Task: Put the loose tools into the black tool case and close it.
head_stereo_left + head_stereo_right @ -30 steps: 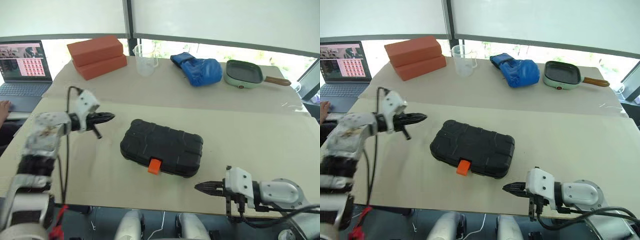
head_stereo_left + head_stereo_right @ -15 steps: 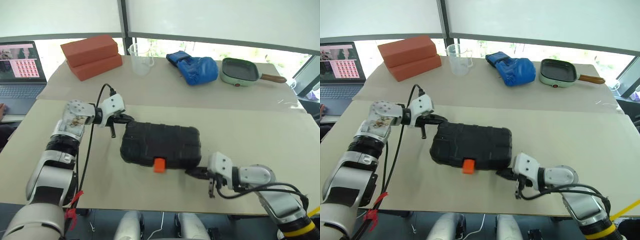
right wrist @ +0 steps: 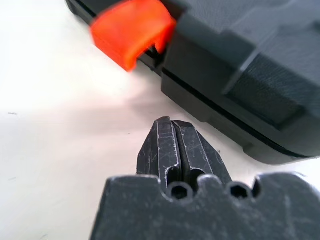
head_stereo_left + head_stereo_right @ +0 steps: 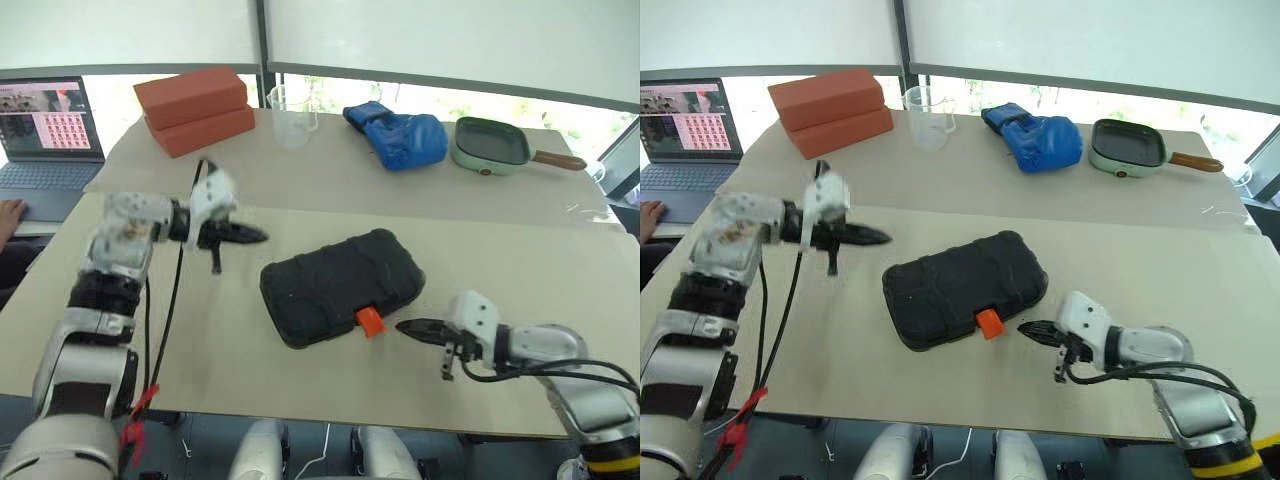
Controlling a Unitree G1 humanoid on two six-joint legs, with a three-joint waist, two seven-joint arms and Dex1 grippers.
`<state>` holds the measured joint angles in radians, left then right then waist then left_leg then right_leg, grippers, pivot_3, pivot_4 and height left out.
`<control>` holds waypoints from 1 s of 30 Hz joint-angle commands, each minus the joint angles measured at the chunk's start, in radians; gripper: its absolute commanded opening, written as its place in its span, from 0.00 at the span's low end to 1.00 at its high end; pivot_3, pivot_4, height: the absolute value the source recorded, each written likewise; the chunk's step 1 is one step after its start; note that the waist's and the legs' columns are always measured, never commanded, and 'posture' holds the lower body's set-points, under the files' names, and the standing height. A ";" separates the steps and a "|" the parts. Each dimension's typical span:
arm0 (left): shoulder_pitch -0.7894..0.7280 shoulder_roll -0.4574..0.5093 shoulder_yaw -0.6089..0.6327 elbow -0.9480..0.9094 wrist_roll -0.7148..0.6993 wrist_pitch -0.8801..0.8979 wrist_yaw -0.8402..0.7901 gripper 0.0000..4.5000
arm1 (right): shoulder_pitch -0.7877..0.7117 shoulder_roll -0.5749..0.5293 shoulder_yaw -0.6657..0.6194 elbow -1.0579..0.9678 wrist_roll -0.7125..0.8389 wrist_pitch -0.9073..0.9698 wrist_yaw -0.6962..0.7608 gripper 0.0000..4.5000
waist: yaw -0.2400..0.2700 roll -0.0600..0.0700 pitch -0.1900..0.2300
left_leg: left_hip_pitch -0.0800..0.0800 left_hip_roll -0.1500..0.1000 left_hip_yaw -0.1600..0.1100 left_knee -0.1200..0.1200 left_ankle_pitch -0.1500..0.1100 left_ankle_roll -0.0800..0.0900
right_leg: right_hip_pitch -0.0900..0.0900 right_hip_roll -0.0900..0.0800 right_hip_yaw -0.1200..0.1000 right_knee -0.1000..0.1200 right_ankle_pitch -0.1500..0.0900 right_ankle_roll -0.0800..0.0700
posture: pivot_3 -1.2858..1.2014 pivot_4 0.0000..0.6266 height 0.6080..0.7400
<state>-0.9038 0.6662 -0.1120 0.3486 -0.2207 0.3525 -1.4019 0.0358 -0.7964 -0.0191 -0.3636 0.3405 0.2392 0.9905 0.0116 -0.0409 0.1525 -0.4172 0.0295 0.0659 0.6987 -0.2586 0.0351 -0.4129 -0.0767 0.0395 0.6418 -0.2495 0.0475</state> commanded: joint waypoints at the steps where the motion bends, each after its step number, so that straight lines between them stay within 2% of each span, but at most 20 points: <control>1: 0.018 -0.039 -0.041 -0.187 -0.069 0.113 -0.010 0.00 | 0.013 -0.008 -0.063 -0.081 0.089 0.052 0.006 0.00 | -0.001 0.000 0.000 | 0.001 0.000 0.000 0.000 0.000 0.000 | 0.001 0.000 0.000 0.000 0.000 0.000 | 0.52 0.24 0.99; 5: 0.080 -0.098 -0.154 -0.258 -0.002 0.055 0.025 0.00 | -0.001 0.008 -0.051 -0.121 0.107 0.084 -0.021 0.00 | -0.009 0.001 0.000 | 0.003 0.000 0.000 -0.001 0.000 0.000 | 0.002 0.001 0.002 0.001 0.000 -0.001 | 0.52 0.24 0.99; 8: 0.105 -0.137 -0.241 -0.207 0.088 -0.027 0.068 0.00 | -0.037 0.034 -0.012 -0.137 0.099 0.104 -0.040 0.00 | -0.009 0.001 0.000 | 0.003 -0.001 0.000 0.000 0.000 0.000 | 0.002 0.002 0.002 0.001 0.000 -0.001 | 0.52 0.24 0.99; 12: 0.139 -0.124 -0.319 -0.136 0.189 -0.150 0.079 0.00 | -0.111 0.077 0.057 -0.134 0.078 0.124 -0.065 0.00 | -0.008 0.001 -0.001 | 0.003 -0.001 0.000 0.000 0.000 0.000 | 0.002 0.002 0.002 0.001 0.000 -0.001 | 0.52 0.24 0.99; 20: 0.155 -0.128 -0.310 -0.127 0.190 -0.174 0.091 0.00 | -0.159 0.106 0.181 -0.067 -0.033 0.113 -0.093 0.00 | -0.004 0.001 -0.001 | 0.011 0.000 0.000 -0.001 0.000 0.000 | 0.009 0.001 0.002 0.000 0.000 -0.001 | 0.52 0.24 0.99; 30: 0.152 -0.132 -0.299 -0.142 0.186 -0.168 0.102 0.00 | -0.152 0.144 0.201 -0.004 -0.100 0.079 -0.120 0.00 | -0.005 0.001 -0.001 | 0.012 -0.001 0.000 -0.001 0.000 0.000 | 0.009 0.002 0.002 0.000 0.000 -0.001 | 0.52 0.24 0.99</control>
<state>-0.7738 0.5236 -0.3891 0.1880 -0.0739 0.1583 -1.3047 -0.1040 -0.6617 0.1904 -0.3664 0.2531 0.3443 0.9034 0.0070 -0.0394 0.1510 -0.4053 0.0290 0.0662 0.6980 -0.2583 0.0348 -0.4038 -0.0743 0.0413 0.6424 -0.2494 0.0461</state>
